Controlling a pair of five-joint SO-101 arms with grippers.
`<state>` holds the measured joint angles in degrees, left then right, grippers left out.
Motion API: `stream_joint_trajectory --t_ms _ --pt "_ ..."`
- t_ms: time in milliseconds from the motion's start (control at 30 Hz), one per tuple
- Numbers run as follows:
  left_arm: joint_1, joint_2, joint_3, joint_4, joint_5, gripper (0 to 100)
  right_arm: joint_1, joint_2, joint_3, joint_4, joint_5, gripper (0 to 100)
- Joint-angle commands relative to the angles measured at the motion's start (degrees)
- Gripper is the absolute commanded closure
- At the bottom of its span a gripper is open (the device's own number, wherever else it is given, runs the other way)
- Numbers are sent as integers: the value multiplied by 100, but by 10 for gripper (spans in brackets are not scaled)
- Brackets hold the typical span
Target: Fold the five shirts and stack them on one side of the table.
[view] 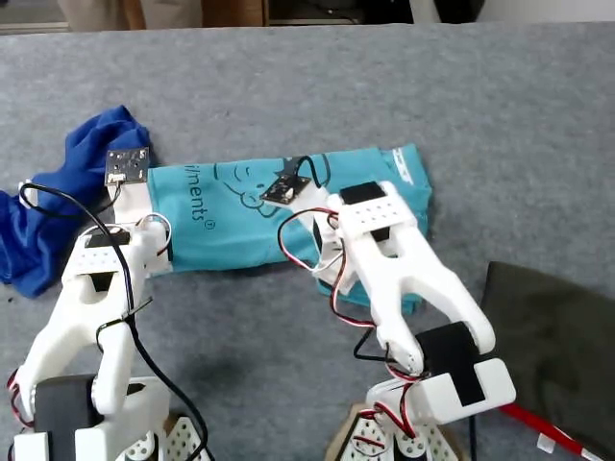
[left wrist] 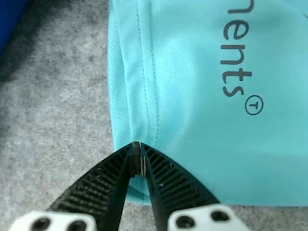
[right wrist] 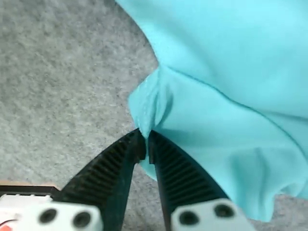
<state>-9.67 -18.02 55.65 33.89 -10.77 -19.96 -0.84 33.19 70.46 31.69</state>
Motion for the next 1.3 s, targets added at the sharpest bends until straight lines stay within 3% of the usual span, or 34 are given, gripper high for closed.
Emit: stream_joint_trajectory --t_ms 0,433,700,867,967,1133,1267 --pt "18 4 -105 -79 -62 981 -75 -321 -215 79 0 995" --pt "18 4 -105 -79 -62 981 -259 -374 -180 158 202 991" --pt "18 4 -114 -79 -53 981 57 -646 -207 589 598 756" --pt "-9 4 -158 -79 -44 981 655 -1780 -549 941 686 797" --pt "-44 -4 -211 -70 -18 981 1103 -1930 -1235 976 677 970" --pt "-193 -268 -985 791 378 981 1490 -505 -2668 941 686 992" --pt "114 -418 -1319 1160 615 981 1613 1182 -3855 888 492 993"
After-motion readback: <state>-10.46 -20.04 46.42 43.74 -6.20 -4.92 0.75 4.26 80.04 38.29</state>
